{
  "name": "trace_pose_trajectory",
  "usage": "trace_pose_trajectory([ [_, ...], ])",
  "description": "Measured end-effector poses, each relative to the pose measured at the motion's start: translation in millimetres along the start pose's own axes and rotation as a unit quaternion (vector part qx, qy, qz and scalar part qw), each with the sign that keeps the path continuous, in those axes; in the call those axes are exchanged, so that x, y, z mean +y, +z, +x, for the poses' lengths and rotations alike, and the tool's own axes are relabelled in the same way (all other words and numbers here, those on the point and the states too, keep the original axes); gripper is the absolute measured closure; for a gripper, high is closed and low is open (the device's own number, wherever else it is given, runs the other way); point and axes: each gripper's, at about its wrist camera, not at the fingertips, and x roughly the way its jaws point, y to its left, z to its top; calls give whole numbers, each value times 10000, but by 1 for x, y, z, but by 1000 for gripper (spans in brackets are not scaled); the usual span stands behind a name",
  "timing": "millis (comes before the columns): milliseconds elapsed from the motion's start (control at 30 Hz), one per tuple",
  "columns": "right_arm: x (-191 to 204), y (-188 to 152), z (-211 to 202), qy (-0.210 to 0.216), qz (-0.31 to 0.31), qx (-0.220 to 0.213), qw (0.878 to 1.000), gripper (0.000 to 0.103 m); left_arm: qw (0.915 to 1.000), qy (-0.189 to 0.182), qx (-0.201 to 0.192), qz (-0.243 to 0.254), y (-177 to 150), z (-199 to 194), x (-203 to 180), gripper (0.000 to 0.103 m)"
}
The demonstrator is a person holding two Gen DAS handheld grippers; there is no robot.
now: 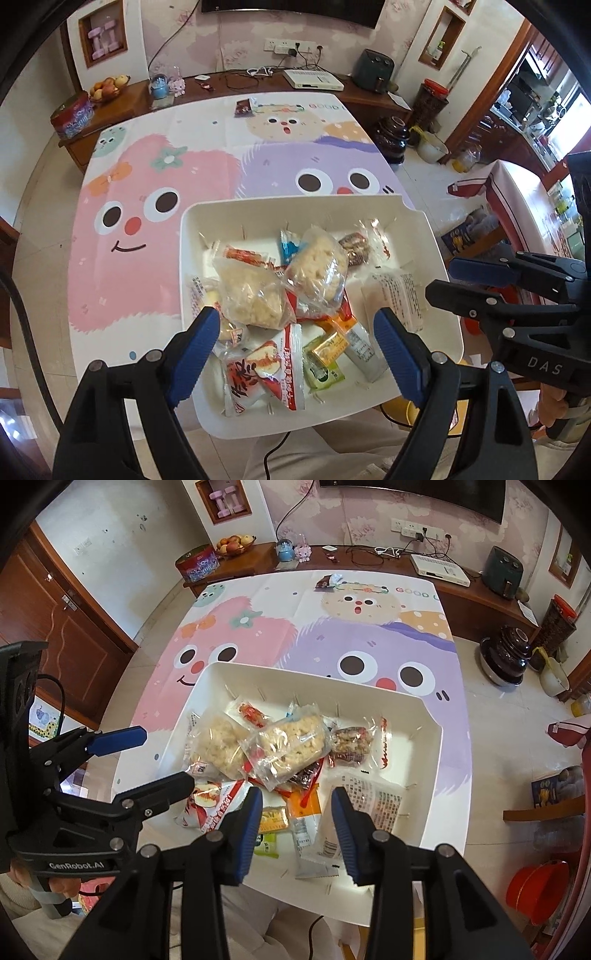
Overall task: Organize snacks
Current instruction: 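Move the right tool back to the brown snowflake-print bag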
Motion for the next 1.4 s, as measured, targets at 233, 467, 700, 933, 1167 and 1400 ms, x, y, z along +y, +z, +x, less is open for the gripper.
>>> trace_pose_trajectory([
  [233,-1,10,0,41,-13,-20,10000,64,9997,219,-41,-22,11,1,1,18],
  [467,-9,27,2,34,45,1,10000,64,9992,396,-56,22,36,3,6,18],
  [700,-23,73,-13,-250,11,-159,9996,64,9961,757,-446,113,96,-19,27,18],
  [933,-42,163,-53,-450,46,-604,9971,64,9856,1235,-1141,193,183,-60,59,18],
  [1167,-55,278,-73,-734,136,-1071,9914,64,9728,1599,-1675,65,282,-79,102,18],
  [1400,-57,381,-5,-793,203,-977,9918,64,9724,1709,-1586,-91,357,-22,146,18],
])
